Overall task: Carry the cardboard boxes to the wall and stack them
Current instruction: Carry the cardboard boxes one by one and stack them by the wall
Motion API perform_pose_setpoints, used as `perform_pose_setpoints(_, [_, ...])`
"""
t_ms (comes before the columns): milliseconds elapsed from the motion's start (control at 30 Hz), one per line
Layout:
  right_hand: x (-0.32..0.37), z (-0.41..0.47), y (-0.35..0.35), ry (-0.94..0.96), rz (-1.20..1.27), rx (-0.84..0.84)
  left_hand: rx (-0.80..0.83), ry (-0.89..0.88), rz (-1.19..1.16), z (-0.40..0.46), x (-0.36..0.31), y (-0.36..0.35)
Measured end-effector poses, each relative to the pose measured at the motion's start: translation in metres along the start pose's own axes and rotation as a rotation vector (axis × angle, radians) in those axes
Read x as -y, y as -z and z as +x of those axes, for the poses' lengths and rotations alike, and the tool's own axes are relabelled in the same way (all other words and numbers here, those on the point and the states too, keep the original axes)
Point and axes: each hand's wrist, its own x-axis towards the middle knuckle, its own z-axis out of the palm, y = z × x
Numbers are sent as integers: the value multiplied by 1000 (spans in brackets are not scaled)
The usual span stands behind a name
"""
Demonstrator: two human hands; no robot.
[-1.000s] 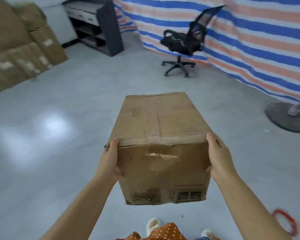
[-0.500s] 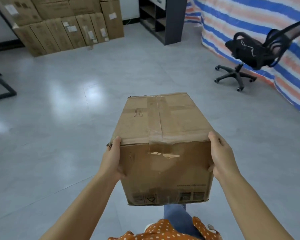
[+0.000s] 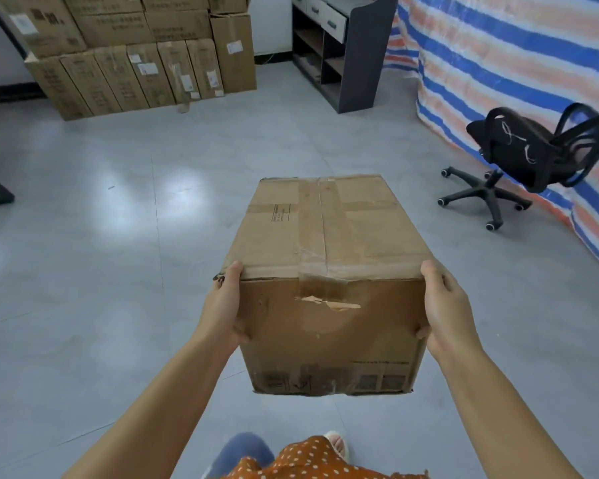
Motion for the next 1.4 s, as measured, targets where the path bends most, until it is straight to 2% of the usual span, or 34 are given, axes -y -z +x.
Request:
perform_pose_setpoints(300, [59,127,-99,10,-20,70,-53,-12,-34,115,-98,-49])
perform_pose_setpoints(667, [156,293,-255,-7,-33,42,-18,45,-35,285,-274,-104])
perform_pose_setpoints(767, [179,338,-280,2,-43,-3,15,-5,-46,319,-312,-133])
perform_pose_setpoints(900, [212,409,-307,17,-56,5,21,12,-65,370,-356,-177])
perform_pose_setpoints(1233, [324,627,-375,78,-146,152,-70,-1,-170,489,-479,-319])
perform_pose_setpoints(1400, [374,715,-426,97,-181,246,-130,-31,-244,544,-542,-359])
